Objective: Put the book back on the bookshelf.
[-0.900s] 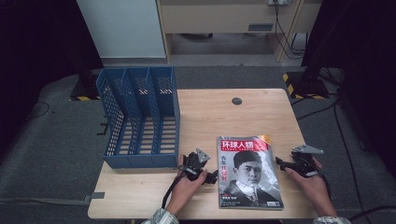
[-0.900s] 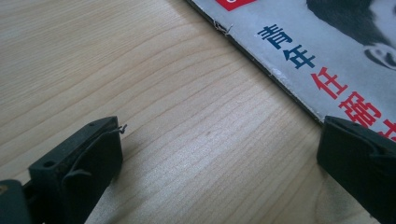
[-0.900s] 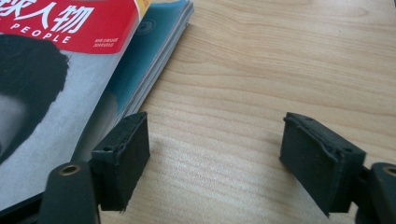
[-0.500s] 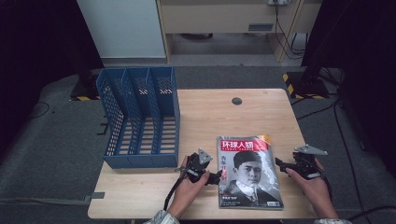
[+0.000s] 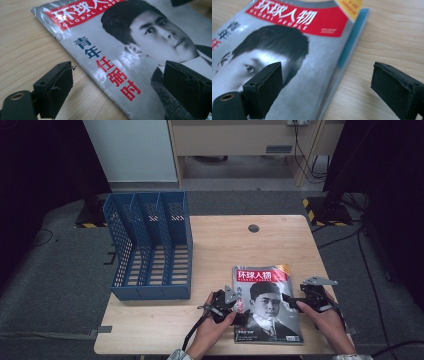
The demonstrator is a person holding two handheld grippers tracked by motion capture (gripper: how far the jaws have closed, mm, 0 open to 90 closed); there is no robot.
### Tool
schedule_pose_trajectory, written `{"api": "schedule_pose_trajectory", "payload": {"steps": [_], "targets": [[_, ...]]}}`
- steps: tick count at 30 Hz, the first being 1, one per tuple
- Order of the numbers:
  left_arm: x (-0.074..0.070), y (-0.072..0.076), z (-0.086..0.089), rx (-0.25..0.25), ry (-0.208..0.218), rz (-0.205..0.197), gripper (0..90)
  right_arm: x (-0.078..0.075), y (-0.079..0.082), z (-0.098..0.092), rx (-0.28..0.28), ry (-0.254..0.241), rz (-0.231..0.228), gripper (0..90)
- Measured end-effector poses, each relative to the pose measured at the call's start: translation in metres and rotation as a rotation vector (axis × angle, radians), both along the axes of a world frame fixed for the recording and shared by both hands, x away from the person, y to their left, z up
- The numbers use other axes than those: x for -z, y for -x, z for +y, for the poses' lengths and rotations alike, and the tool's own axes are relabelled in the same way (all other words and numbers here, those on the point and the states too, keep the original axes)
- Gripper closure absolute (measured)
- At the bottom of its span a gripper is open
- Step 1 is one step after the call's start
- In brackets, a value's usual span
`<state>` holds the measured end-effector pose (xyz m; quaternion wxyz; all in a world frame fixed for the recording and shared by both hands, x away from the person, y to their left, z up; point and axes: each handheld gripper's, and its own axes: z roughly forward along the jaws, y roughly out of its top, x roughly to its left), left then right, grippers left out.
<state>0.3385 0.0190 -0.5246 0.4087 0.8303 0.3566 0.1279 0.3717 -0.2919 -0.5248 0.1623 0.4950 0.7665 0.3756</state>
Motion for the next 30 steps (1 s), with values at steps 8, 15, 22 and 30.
{"api": "schedule_pose_trajectory", "payload": {"steps": [8, 15, 22, 30], "targets": [[0.004, 0.004, -0.008, 0.046, -0.009, -0.012, 14.6, 0.005, -0.001, 0.009, -0.030, 0.024, 0.025, 16.2], [0.008, 0.004, -0.012, 0.059, -0.036, -0.005, 14.3, 0.007, -0.003, 0.012, -0.042, 0.030, 0.026, 18.8], [0.010, 0.006, -0.016, 0.069, -0.082, -0.025, 12.7, 0.004, -0.001, 0.012, -0.042, 0.017, 0.006, 31.2], [0.010, 0.006, -0.016, 0.068, -0.086, -0.024, 12.4, -0.006, 0.004, 0.009, -0.047, -0.046, -0.050, 40.8]]}}
